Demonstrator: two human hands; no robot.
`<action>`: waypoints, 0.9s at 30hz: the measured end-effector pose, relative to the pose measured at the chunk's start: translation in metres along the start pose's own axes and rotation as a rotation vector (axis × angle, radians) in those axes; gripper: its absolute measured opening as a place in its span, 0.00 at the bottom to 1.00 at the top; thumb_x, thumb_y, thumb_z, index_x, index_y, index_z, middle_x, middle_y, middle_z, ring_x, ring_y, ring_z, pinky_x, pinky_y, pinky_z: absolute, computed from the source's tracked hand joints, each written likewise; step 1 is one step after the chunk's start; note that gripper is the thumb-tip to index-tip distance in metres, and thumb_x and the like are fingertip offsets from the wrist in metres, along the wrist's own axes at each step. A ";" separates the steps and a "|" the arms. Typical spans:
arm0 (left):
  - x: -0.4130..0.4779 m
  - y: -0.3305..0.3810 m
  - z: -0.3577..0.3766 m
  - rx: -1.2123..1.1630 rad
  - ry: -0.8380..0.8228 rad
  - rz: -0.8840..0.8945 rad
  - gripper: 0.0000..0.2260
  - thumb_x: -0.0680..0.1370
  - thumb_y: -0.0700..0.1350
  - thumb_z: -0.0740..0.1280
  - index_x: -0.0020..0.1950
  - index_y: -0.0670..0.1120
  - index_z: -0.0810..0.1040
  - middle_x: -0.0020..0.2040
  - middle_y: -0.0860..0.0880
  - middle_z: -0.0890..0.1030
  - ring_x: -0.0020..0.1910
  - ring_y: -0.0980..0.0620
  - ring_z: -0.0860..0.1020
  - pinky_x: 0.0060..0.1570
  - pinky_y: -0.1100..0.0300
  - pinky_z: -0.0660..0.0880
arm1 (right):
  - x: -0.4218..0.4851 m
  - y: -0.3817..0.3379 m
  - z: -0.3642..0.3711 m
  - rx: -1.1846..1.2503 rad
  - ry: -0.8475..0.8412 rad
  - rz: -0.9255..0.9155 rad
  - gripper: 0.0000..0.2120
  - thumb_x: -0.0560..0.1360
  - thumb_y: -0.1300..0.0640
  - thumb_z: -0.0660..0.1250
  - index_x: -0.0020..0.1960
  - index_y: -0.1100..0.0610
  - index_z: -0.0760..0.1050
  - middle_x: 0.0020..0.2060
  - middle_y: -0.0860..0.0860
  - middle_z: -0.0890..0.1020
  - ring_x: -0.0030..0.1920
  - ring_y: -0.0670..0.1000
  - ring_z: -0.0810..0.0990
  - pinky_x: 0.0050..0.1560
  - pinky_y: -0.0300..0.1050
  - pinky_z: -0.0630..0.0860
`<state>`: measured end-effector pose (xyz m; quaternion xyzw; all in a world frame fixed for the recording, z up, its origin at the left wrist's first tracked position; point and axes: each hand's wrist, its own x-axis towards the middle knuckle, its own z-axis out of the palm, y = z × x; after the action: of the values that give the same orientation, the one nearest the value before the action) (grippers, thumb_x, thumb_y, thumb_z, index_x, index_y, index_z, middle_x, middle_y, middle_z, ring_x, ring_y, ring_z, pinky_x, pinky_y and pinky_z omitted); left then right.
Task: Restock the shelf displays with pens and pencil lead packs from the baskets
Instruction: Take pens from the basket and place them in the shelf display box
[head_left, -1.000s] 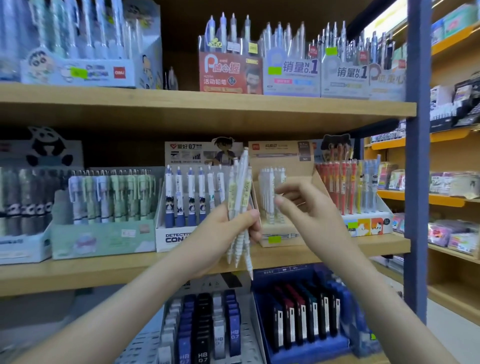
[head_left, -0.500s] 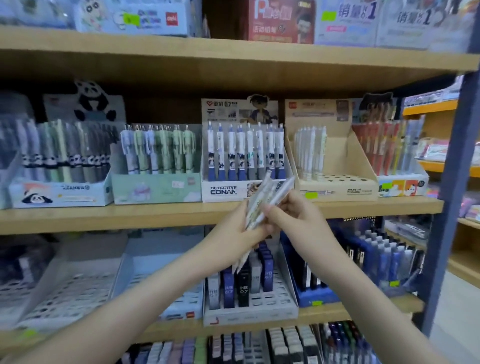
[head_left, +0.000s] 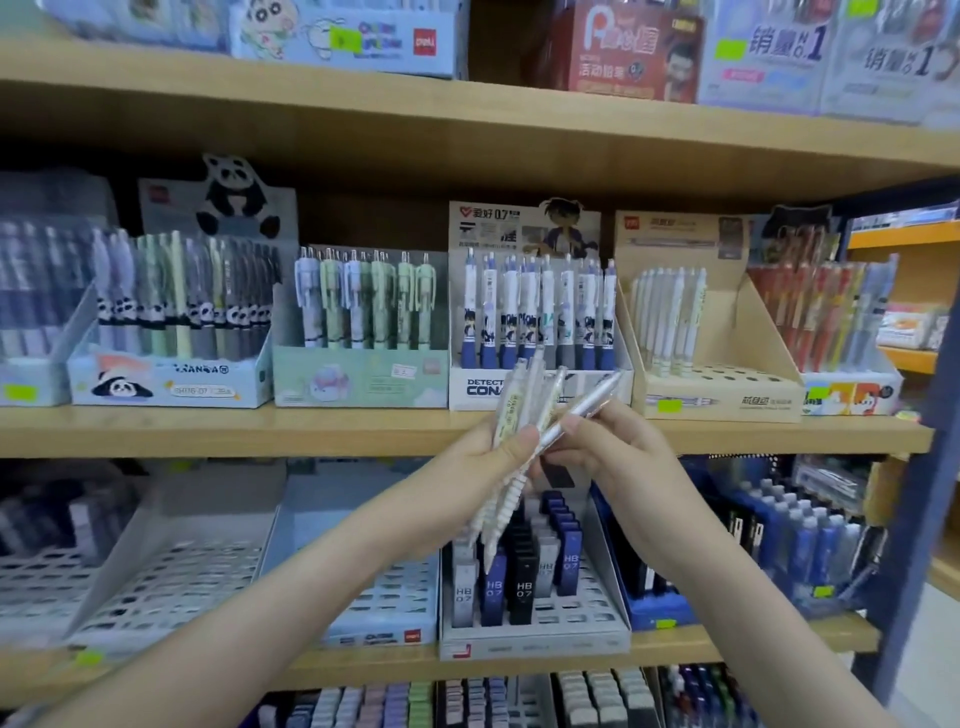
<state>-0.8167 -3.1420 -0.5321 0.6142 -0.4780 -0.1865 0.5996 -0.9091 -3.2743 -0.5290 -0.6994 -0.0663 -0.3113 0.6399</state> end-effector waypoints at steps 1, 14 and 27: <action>0.002 0.001 0.000 -0.087 0.015 -0.038 0.18 0.76 0.53 0.61 0.63 0.48 0.73 0.38 0.56 0.77 0.35 0.59 0.74 0.43 0.63 0.72 | 0.000 -0.001 -0.001 0.039 -0.003 -0.005 0.09 0.79 0.62 0.60 0.54 0.59 0.78 0.49 0.54 0.84 0.48 0.51 0.82 0.47 0.40 0.77; 0.023 0.027 0.011 -0.003 0.159 -0.015 0.13 0.78 0.48 0.62 0.61 0.45 0.72 0.38 0.52 0.76 0.37 0.56 0.73 0.43 0.61 0.73 | 0.010 -0.050 -0.074 -0.027 0.362 -0.222 0.05 0.78 0.61 0.62 0.52 0.60 0.75 0.40 0.49 0.82 0.44 0.50 0.82 0.47 0.42 0.80; 0.060 0.056 0.042 -0.153 0.233 0.092 0.07 0.78 0.48 0.63 0.50 0.44 0.73 0.37 0.51 0.77 0.35 0.55 0.75 0.45 0.57 0.74 | 0.083 -0.048 -0.143 -0.533 0.431 -0.192 0.08 0.80 0.58 0.60 0.58 0.55 0.73 0.45 0.51 0.82 0.45 0.48 0.81 0.42 0.38 0.77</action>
<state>-0.8424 -3.2048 -0.4689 0.5618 -0.4170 -0.1219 0.7040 -0.9166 -3.4250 -0.4465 -0.7507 0.0885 -0.5167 0.4019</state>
